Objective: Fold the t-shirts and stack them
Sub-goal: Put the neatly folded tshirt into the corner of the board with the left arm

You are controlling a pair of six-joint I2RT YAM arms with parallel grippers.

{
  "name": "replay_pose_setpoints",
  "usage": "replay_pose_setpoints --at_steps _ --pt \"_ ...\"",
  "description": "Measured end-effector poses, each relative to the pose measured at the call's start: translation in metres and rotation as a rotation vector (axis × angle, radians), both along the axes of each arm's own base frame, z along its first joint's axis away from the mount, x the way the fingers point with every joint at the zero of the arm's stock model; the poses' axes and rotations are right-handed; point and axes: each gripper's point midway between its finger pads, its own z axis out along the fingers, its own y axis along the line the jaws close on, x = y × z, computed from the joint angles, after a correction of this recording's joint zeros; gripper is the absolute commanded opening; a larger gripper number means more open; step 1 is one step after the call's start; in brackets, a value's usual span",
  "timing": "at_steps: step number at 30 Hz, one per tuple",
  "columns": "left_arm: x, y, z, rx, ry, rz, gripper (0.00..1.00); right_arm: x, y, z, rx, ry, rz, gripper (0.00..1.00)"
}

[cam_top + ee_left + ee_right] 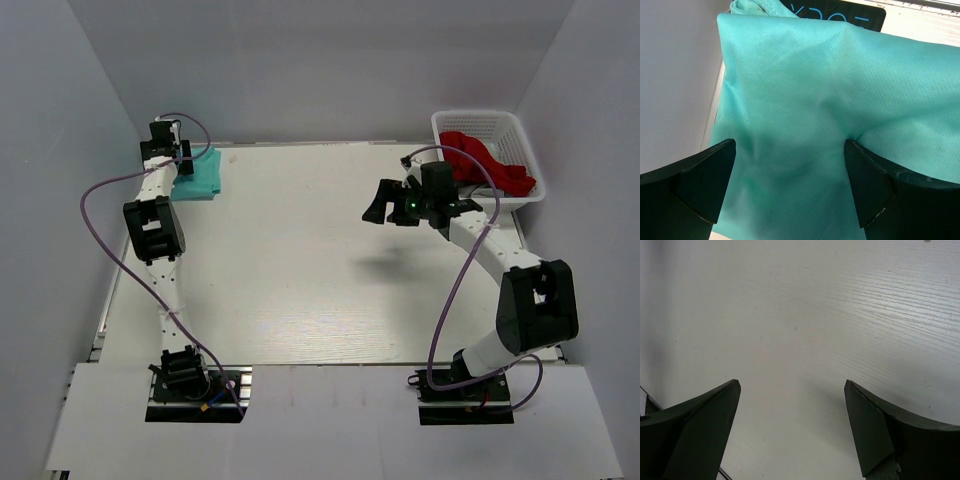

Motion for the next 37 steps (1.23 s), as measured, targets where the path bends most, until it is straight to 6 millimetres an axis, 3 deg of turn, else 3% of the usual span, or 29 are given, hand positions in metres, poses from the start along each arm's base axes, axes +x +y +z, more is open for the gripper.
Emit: replay_pose_setpoints --at_steps 6,9,12,17,19,21,24,26,29,31,33,35,37 --pt "-0.003 -0.003 0.008 -0.008 -0.002 -0.032 1.0 -0.005 0.001 0.006 0.013 -0.012 0.01 0.9" --pt "-0.003 -0.008 0.026 -0.017 -0.021 -0.057 1.0 -0.011 0.002 0.006 0.026 -0.013 0.023 0.9" --pt "-0.004 -0.014 0.066 -0.025 -0.077 -0.067 1.0 -0.019 0.002 0.005 0.037 -0.013 0.034 0.9" --pt "-0.021 -0.044 0.181 -0.131 -0.285 -0.084 1.0 -0.033 0.0 0.004 0.064 -0.028 0.038 0.9" --pt "-0.049 -0.074 0.217 -0.248 -0.369 -0.129 1.0 -0.041 0.0 0.003 0.083 -0.028 0.034 0.9" --pt "-0.09 -0.113 0.229 -0.372 -0.418 -0.178 1.0 -0.049 0.0 0.0 0.112 -0.037 0.031 0.9" --pt "-0.148 -0.188 0.218 -0.531 -0.438 -0.275 1.0 -0.068 -0.003 -0.014 0.148 -0.018 0.006 0.9" --pt "-0.19 -0.249 0.189 -0.635 -0.379 -0.354 1.0 -0.085 -0.01 -0.027 0.151 0.003 -0.028 0.9" --pt "-0.258 -0.318 0.137 -0.754 -0.234 -0.465 1.0 -0.108 -0.024 -0.042 0.145 -0.001 -0.087 0.9" --pt "-0.3 -0.341 0.11 -0.809 -0.164 -0.505 1.0 -0.116 -0.033 -0.044 0.145 -0.03 -0.127 0.9" --pt "-0.331 -0.348 0.092 -0.845 -0.121 -0.511 1.0 -0.122 -0.04 -0.044 0.155 -0.074 -0.164 0.9" --pt "-0.346 -0.351 0.089 -0.862 -0.117 -0.514 1.0 -0.127 -0.045 -0.042 0.17 -0.112 -0.19 0.9" --pt "-0.348 -0.353 0.095 -0.858 -0.142 -0.517 1.0 -0.131 -0.047 -0.039 0.189 -0.142 -0.202 0.9"
